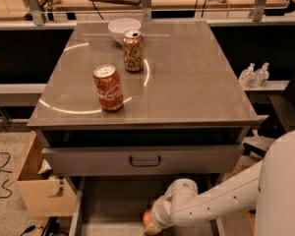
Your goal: Place orange into middle drawer
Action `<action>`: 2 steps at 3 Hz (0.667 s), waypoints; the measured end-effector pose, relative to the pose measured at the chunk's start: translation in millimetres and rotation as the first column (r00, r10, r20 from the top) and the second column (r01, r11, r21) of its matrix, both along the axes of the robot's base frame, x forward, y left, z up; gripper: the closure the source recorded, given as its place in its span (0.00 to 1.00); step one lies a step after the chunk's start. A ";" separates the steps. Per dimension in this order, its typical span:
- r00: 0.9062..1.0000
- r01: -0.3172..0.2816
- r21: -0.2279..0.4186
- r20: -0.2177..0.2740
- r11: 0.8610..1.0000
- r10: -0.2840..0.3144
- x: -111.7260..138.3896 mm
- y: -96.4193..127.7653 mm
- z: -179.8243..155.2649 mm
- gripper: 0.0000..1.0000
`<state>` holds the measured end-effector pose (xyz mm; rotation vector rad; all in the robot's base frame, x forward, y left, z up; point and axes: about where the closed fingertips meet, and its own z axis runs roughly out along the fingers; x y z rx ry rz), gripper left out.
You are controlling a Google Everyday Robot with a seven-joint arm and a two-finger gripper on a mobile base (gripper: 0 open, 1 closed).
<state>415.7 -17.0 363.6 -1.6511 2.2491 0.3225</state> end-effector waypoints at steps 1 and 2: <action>1.000 -0.001 0.000 -0.001 1.000 0.001 -0.5 0.5 -0.5 0.82; 1.000 -0.002 0.001 -0.003 1.000 0.002 -1.0 0.9 -1.0 0.58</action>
Offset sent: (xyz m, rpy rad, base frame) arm -0.0004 0.0004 -0.0004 0.0003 0.0011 0.0009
